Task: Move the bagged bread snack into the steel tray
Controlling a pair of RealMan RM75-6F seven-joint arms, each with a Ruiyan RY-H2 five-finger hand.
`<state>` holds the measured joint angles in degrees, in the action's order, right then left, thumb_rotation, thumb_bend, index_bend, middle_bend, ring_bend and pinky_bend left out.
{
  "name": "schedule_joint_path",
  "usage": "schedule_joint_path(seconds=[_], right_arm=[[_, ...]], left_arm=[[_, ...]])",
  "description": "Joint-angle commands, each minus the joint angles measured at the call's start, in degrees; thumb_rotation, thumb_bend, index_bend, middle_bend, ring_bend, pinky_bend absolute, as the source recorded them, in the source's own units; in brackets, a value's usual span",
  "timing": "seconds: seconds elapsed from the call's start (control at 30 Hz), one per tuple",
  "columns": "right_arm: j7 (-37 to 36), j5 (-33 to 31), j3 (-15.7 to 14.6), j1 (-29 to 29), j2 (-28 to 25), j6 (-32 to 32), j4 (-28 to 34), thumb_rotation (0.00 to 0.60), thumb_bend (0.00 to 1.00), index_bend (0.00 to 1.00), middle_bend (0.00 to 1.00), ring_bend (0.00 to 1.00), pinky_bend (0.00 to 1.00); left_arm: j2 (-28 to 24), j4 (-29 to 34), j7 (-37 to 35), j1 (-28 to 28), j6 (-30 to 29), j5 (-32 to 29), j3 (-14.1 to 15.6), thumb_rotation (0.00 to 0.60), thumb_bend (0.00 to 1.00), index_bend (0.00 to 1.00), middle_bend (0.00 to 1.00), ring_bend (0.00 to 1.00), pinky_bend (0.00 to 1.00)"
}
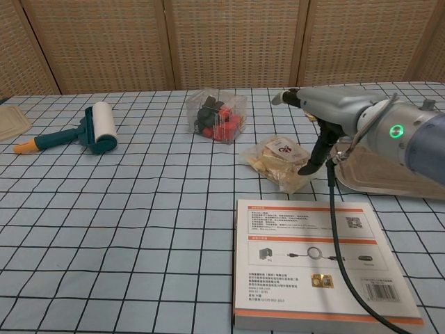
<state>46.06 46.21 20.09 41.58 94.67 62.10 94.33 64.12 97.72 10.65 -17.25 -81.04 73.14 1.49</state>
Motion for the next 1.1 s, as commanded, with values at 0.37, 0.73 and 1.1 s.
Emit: schedule_joint_path(seconds=[0.37,0.73,1.1], right_arm=[[-2.2,-6.7,-2.0,4.9,3.3,-5.5,-11.2,0.600,0.10,0.08,0.00,0.00,0.00],[-5.1,-7.3,-3.1,7.8,6.4,-8.5,-18.6,0.600,0.10,0.08,0.00,0.00,0.00],[-9.9,-2.2,-5.0,8.2,11.1,-7.5,-27.2,0.600,0.14,0.50,0.36,0.30,0.46]], left_arm=[[-0.3,0.0,-1.1,0.3,3.7,-0.2,-1.7,0.600,0.00,0.00,0.00,0.00,0.00],[-0.4,0.2,-1.6,0.7,5.3,-0.5,-2.9,0.600,0.00,0.00,0.00,0.00,0.00],[-0.6,0.1,-2.9,1.1,6.4,-0.2,-3.8,0.600,0.00,0.00,0.00,0.00,0.00]])
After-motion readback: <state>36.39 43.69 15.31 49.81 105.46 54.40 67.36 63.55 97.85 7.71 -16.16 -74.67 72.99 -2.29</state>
